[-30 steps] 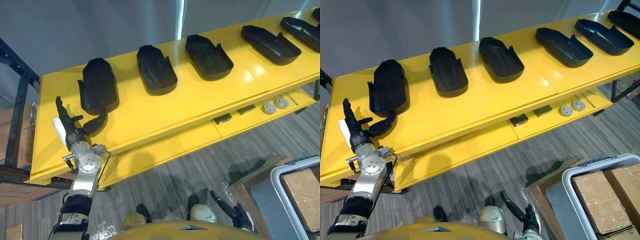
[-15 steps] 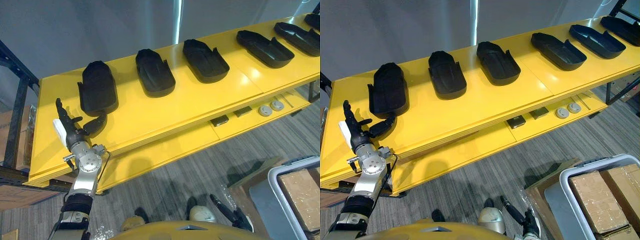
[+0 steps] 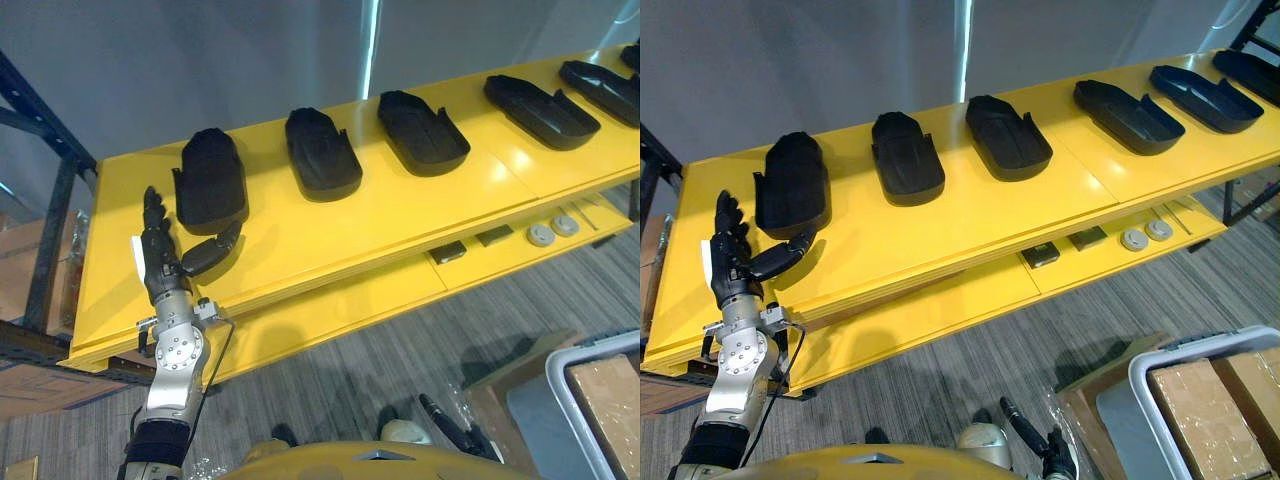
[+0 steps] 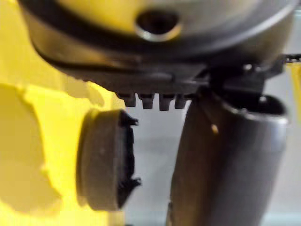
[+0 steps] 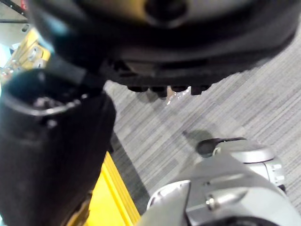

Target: Walk over and take three plastic housings, then place them on the shelf

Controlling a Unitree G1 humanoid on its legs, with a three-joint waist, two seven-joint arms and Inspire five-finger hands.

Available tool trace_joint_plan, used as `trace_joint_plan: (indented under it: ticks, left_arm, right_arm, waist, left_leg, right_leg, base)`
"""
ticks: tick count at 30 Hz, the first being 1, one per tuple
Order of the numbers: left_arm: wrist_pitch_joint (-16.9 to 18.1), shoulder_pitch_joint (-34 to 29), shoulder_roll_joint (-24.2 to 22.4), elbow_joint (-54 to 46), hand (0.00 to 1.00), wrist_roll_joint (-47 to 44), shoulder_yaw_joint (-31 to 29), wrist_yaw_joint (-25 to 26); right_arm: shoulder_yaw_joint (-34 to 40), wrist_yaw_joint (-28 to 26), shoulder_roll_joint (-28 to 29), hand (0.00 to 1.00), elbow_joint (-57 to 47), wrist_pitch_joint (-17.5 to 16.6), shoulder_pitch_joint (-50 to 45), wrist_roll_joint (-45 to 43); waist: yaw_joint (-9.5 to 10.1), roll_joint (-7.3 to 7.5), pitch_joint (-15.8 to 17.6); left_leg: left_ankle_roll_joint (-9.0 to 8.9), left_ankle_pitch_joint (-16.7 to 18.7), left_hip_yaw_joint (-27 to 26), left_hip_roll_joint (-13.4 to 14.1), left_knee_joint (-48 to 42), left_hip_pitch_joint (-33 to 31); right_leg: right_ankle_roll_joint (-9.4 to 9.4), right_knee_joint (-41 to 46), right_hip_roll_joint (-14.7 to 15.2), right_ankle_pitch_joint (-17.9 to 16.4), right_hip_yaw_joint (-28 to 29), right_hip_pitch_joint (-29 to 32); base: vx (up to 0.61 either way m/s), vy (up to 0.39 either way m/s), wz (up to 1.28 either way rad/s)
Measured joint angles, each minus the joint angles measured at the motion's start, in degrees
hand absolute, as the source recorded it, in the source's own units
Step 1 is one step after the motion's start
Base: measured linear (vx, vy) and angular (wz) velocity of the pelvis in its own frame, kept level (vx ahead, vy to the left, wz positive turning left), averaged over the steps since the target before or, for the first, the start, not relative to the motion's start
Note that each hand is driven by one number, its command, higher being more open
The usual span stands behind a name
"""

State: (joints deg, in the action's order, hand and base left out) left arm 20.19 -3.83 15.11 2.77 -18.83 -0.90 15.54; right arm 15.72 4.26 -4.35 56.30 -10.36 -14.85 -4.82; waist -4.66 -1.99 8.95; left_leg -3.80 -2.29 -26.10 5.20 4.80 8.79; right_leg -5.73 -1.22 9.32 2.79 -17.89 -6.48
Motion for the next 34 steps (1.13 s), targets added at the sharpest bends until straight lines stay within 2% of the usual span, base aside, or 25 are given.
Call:
trace_joint_plan:
  ticks: [2,5,6,10,12,13,14,15,17,19,21,23,24,26,27,29,31,34]
  left_arm:
    - [0.0,-2.0,0.0,-3.5,1.00,-6.0,0.3,-10.4]
    - [-0.1,-3.4,0.3,-7.4,1.00,-9.9,0.4,-19.8]
    - [-0.1,-3.4,0.6,-8.1,1.00,-11.2,0.3,-21.5]
    - [-1.0,-3.3,1.1,-12.9,1.00,-27.5,-1.2,-39.5]
    - [-5.1,-3.2,1.7,-13.9,1.00,-30.6,-1.3,-51.0]
    - [-7.5,-3.1,3.3,-14.3,1.00,-30.5,0.6,-56.9]
    - [-8.9,-2.9,4.7,-14.3,1.00,-30.4,2.1,-59.3]
    - [-14.2,-2.6,7.5,-14.1,1.00,-30.3,6.7,-63.5]
    - [-19.1,-2.5,8.8,-12.5,1.00,-30.0,11.4,-65.6]
    - [-24.8,-2.4,8.6,-7.3,1.00,-27.6,16.7,-66.2]
    - [-28.1,-2.3,8.6,-1.7,1.00,-23.9,20.7,-64.6]
    - [-31.0,-2.8,7.9,5.5,1.00,-18.4,24.4,-56.8]
    - [-31.6,-3.1,7.5,7.5,1.00,-17.9,24.5,-54.6]
    - [-33.0,-3.7,6.1,14.8,1.00,-16.2,23.9,-45.6]
    - [-33.0,-3.9,5.6,16.4,1.00,-16.1,23.3,-42.8]
    - [-32.3,-5.3,2.5,22.1,1.00,-12.3,18.4,-34.0]
    - [-30.2,-5.9,1.6,25.2,1.00,-7.0,16.7,-30.9]
    - [-27.0,-6.2,-0.6,32.0,1.00,-5.9,14.8,-25.5]
  right_arm:
    - [0.6,0.1,-0.3,1.00,0.2,0.0,0.7,0.0]
    - [1.0,0.3,-0.6,1.00,0.4,0.0,1.5,0.0]
    - [1.0,0.3,-0.6,1.00,0.7,0.0,1.7,0.0]
    - [2.3,0.6,-0.7,1.00,3.6,0.1,2.3,0.1]
    - [3.0,0.7,-0.7,1.00,4.4,1.4,2.3,0.2]
    - [2.9,0.8,-0.7,1.00,4.6,2.2,2.4,0.2]
    - [2.9,0.8,-0.7,1.00,4.7,2.5,2.5,0.2]
    - [2.8,0.8,-0.7,1.00,4.7,3.3,2.8,0.2]
    - [2.7,0.8,-0.7,1.00,4.7,3.7,3.5,0.2]
    - [1.9,0.8,-0.7,1.00,4.7,3.8,4.6,0.3]
    - [0.8,0.5,-0.7,1.00,4.7,3.8,5.0,1.4]
    - [-1.1,0.1,-1.3,1.00,4.7,3.9,5.3,2.2]
    - [-1.6,0.1,-1.4,1.00,4.7,4.0,5.4,2.2]
    - [-3.1,0.0,-1.7,1.00,4.7,4.7,6.0,2.2]
    - [-3.3,0.0,-1.7,1.00,4.7,4.9,6.2,2.2]
    - [-4.1,-0.1,-1.7,1.00,4.7,5.5,6.7,2.2]
    - [-4.6,-0.3,-1.7,1.00,4.6,6.1,7.0,2.1]
    - [-4.6,-0.3,-1.7,1.00,4.6,6.3,7.1,2.1]
  waist:
    - [0.01,-1.03,-0.6]
    - [0.73,-2.11,-1.4]
    - [0.98,-2.11,-1.5]
    - [2.45,-1.68,-2.9]
    - [2.93,-1.33,-3.5]
    - [2.97,-1.12,-3.6]
    - [2.90,-0.98,-3.5]
    - [2.65,-0.64,-3.6]
    - [2.18,-0.49,-3.6]
    - [1.27,-0.50,-3.6]
    - [1.20,-0.51,-3.6]
    - [1.25,-0.47,-3.6]
    - [1.25,-0.40,-3.5]
    - [1.40,0.14,-3.2]
    - [1.45,0.30,-3.1]
    - [1.49,0.99,-2.7]
    - [1.66,1.36,-2.5]
    - [2.22,1.45,-2.4]
  left_leg:
    - [0.33,-0.3,1.2,-0.4,0.2,-0.1]
    - [0.62,-0.4,2.2,-0.7,0.3,-0.3]
    - [0.48,-0.3,2.3,-0.6,0.3,-0.5]
    - [0.17,-0.3,2.7,-0.7,0.3,-1.5]
    - [0.15,-0.2,2.7,-0.7,0.3,-1.7]
    - [0.15,-0.2,2.8,-0.8,0.3,-1.5]
    - [0.26,-0.3,3.0,-0.8,0.3,-1.4]
    - [0.57,-0.5,3.1,-0.8,0.3,-1.3]
    - [0.59,-0.4,3.0,-0.9,0.4,-1.3]
    - [0.59,-0.4,2.9,-0.9,0.4,-1.3]
    - [0.44,-0.3,2.8,-0.7,0.4,-1.3]
    - [0.23,-0.2,2.8,-0.6,0.4,-1.3]
    - [0.18,-0.1,2.8,-0.6,0.4,-1.3]
    - [0.04,0.0,3.0,-0.6,0.4,-1.3]
    - [0.03,0.0,3.0,-0.6,0.4,-1.3]
    - [0.02,0.0,3.2,-0.6,0.3,-1.2]
    - [0.01,0.0,3.3,-0.6,0.3,-1.1]
    - [0.00,0.0,3.3,-0.7,0.3,-0.8]
  right_leg:
    - [0.10,0.0,0.4,-0.2,-1.3,-0.6]
    - [0.33,-0.1,0.6,-0.4,-2.3,-0.8]
    - [0.35,-0.1,0.6,-0.5,-2.3,-0.8]
    - [0.06,-0.9,0.6,0.0,-2.9,-1.0]
    - [-0.33,-1.0,0.6,0.3,-2.9,-1.0]
    - [-0.31,-1.0,0.7,0.3,-3.2,-1.1]
    - [-0.31,-1.0,0.7,0.3,-3.4,-1.3]
    - [-0.30,-1.2,0.7,0.3,-3.5,-1.5]
    - [-0.32,-1.6,0.7,0.3,-3.5,-1.6]
    - [-0.29,-1.9,0.6,0.3,-3.4,-1.6]
    - [-0.16,-2.0,0.4,0.2,-3.4,-1.5]
    - [-0.08,-2.2,0.3,0.1,-3.5,-1.5]
    - [-0.08,-2.3,0.3,0.1,-3.5,-1.5]
    - [-0.14,-2.9,0.1,0.1,-3.8,-1.7]
    - [-0.14,-2.9,0.1,0.1,-3.8,-1.7]
    - [-0.15,-3.0,0.1,0.2,-4.1,-2.3]
    - [-0.17,-3.0,0.1,0.1,-4.3,-2.5]
    - [-0.24,-3.0,0.2,0.1,-4.4,-2.9]
  base:
    - [-0.05,0.015,0.27]
    - [-0.06,0.020,0.18]
    - [-0.04,0.013,0.11]
    - [0.00,0.004,0.09]
    - [0.02,0.006,0.02]
    - [0.04,0.010,0.04]
    - [0.04,0.010,0.05]
    - [0.00,0.000,0.00]
    - [0.00,0.000,0.00]
    - [0.02,-0.002,-0.02]
    - [0.03,-0.010,-0.03]
    - [0.04,-0.013,0.01]
    - [0.04,-0.010,0.01]
    - [0.04,-0.013,0.04]
    - [0.04,-0.009,0.05]
    - [0.05,-0.001,0.05]
    - [0.03,-0.001,0.06]
    - [0.00,0.000,0.01]
